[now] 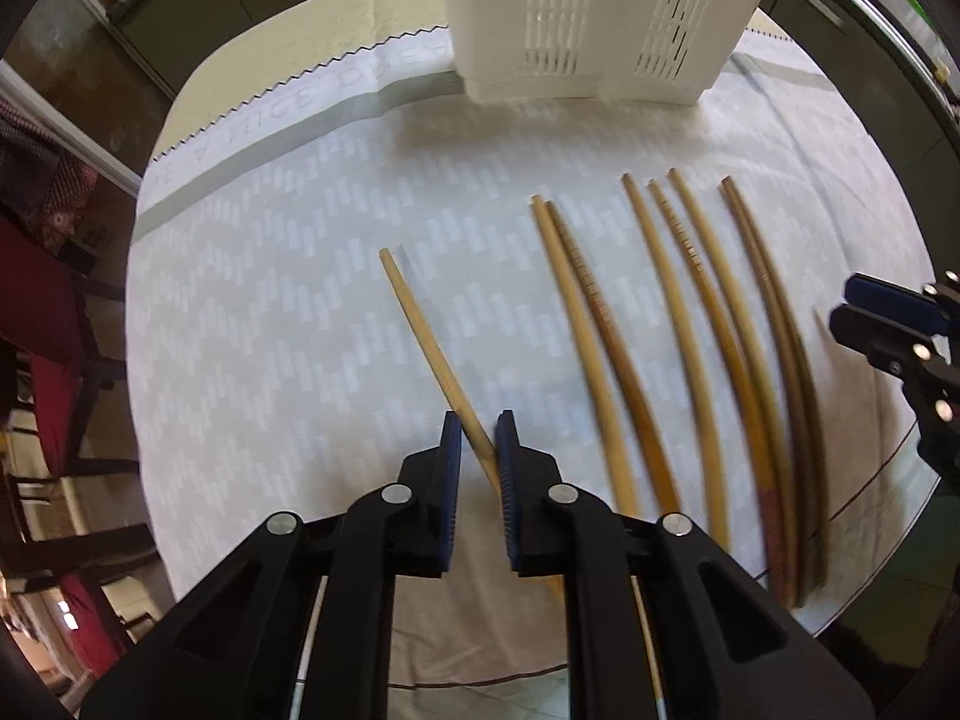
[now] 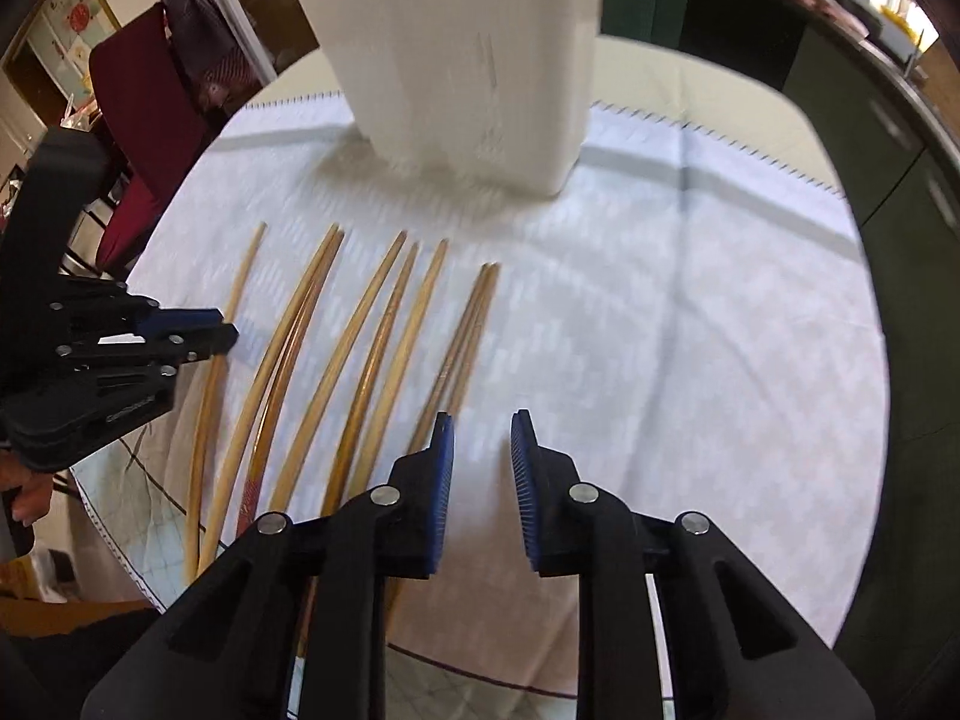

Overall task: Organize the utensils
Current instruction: 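Close the left tool on one chopstick while the right tool grasps another chopstick, then lift both chopsticks upright over the basket and open both tools to drop them in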

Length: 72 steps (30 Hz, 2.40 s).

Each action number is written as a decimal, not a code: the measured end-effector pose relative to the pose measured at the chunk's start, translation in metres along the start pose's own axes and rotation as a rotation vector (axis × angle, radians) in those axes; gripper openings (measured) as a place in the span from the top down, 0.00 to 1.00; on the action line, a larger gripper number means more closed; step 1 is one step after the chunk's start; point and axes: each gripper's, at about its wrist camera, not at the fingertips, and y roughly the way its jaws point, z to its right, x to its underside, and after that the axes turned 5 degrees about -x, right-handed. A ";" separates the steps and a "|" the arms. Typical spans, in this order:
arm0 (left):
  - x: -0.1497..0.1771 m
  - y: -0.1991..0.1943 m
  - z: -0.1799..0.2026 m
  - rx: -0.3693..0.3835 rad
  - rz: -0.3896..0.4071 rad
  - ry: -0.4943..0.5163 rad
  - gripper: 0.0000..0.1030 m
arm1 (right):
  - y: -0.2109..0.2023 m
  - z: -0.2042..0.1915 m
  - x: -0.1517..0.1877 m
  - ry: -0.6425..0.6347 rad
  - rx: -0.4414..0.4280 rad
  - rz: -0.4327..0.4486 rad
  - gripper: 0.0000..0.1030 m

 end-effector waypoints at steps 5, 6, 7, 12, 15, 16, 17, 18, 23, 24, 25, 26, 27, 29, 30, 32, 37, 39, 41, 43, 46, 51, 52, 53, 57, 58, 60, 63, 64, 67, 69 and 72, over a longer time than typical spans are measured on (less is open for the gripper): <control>0.002 0.000 -0.003 -0.016 0.023 0.045 0.90 | 0.017 -0.004 -0.006 -0.002 0.029 -0.053 0.84; 0.002 0.000 -0.002 -0.021 0.028 0.053 0.90 | 0.017 -0.004 -0.007 0.000 0.026 -0.056 0.84; 0.002 -0.001 0.000 -0.027 0.035 0.065 0.91 | 0.016 -0.005 -0.008 0.002 0.016 -0.058 0.84; -0.002 -0.001 0.004 -0.013 0.030 0.064 0.92 | 0.020 -0.014 -0.010 -0.010 0.030 -0.078 0.84; -0.002 -0.003 0.000 0.013 0.004 0.046 0.92 | 0.020 -0.017 -0.011 -0.010 0.052 -0.088 0.86; -0.001 -0.004 -0.004 0.027 -0.010 0.029 0.92 | 0.022 -0.017 -0.013 -0.005 0.060 -0.096 0.86; -0.001 -0.004 -0.007 0.042 -0.028 0.011 0.92 | 0.027 -0.020 -0.015 -0.001 0.054 -0.106 0.86; -0.001 -0.004 -0.011 0.062 -0.051 -0.009 0.92 | 0.030 -0.022 -0.017 0.001 0.059 -0.110 0.86; 0.005 -0.005 -0.017 0.079 -0.112 -0.044 0.91 | 0.036 -0.029 -0.020 0.004 0.093 -0.124 0.86; 0.006 -0.006 -0.018 0.074 -0.115 -0.047 0.91 | 0.037 -0.030 -0.020 0.006 0.097 -0.123 0.86; 0.009 -0.006 -0.018 0.071 -0.116 -0.050 0.91 | 0.036 -0.030 -0.020 0.007 0.101 -0.122 0.86; 0.010 -0.006 -0.018 0.069 -0.117 -0.055 0.91 | 0.036 -0.031 -0.020 0.008 0.106 -0.121 0.87; 0.011 -0.007 -0.018 0.069 -0.117 -0.059 0.91 | 0.036 -0.032 -0.020 0.007 0.105 -0.120 0.88; 0.014 -0.007 -0.018 0.072 -0.111 -0.068 0.91 | 0.037 -0.032 -0.022 0.019 0.096 -0.115 0.92; 0.013 -0.008 -0.018 0.072 -0.106 -0.069 0.91 | 0.036 -0.031 -0.021 0.024 0.091 -0.112 0.93; 0.011 -0.005 -0.021 0.078 -0.101 -0.069 0.92 | 0.036 -0.030 -0.023 0.034 0.080 -0.109 0.93; 0.008 -0.004 -0.023 0.084 -0.087 -0.068 0.94 | 0.035 -0.021 -0.026 0.068 0.043 -0.093 0.93; 0.001 -0.004 -0.024 0.080 -0.070 -0.078 0.94 | 0.032 -0.019 -0.026 0.081 0.023 -0.077 0.93; -0.003 -0.008 -0.025 0.078 -0.046 -0.080 0.94 | 0.026 -0.015 -0.024 0.088 0.007 -0.055 0.93; -0.006 -0.011 -0.034 0.092 -0.030 -0.093 0.94 | 0.018 -0.013 -0.022 0.097 -0.011 -0.030 0.93; -0.008 -0.021 -0.046 0.106 0.010 -0.104 0.94 | 0.004 -0.010 -0.017 0.103 -0.020 0.017 0.93; -0.005 -0.057 -0.054 0.115 0.094 -0.116 0.94 | -0.028 -0.003 -0.003 0.114 -0.041 0.106 0.93; -0.003 -0.065 -0.055 0.119 0.117 -0.118 0.94 | -0.037 -0.003 0.001 0.114 -0.046 0.136 0.93; -0.001 -0.073 -0.056 0.125 0.136 -0.118 0.94 | -0.045 -0.001 0.005 0.115 -0.052 0.155 0.93; 0.008 -0.102 -0.053 0.124 0.214 -0.116 0.94 | -0.069 -0.006 0.015 0.098 -0.037 0.244 0.93; 0.010 -0.110 -0.047 0.123 0.225 -0.115 0.94 | -0.075 -0.007 0.018 0.096 -0.035 0.264 0.93; 0.015 -0.123 -0.046 0.123 0.259 -0.112 0.94 | -0.087 -0.005 0.023 0.095 -0.034 0.300 0.93; 0.023 -0.130 -0.043 0.120 0.291 -0.108 0.94 | -0.106 -0.004 0.035 0.097 -0.028 0.353 0.93; 0.025 -0.135 -0.042 0.119 0.302 -0.102 0.94 | -0.111 -0.004 0.038 0.095 -0.023 0.368 0.93; 0.029 -0.138 -0.039 0.119 0.315 -0.097 0.94 | -0.119 -0.003 0.044 0.090 -0.017 0.394 0.93; 0.031 -0.139 -0.038 0.114 0.322 -0.096 0.94 | -0.121 -0.003 0.047 0.087 -0.017 0.404 0.93; 0.034 -0.142 -0.039 0.121 0.331 -0.101 0.94 | -0.125 -0.003 0.051 0.084 -0.017 0.418 0.93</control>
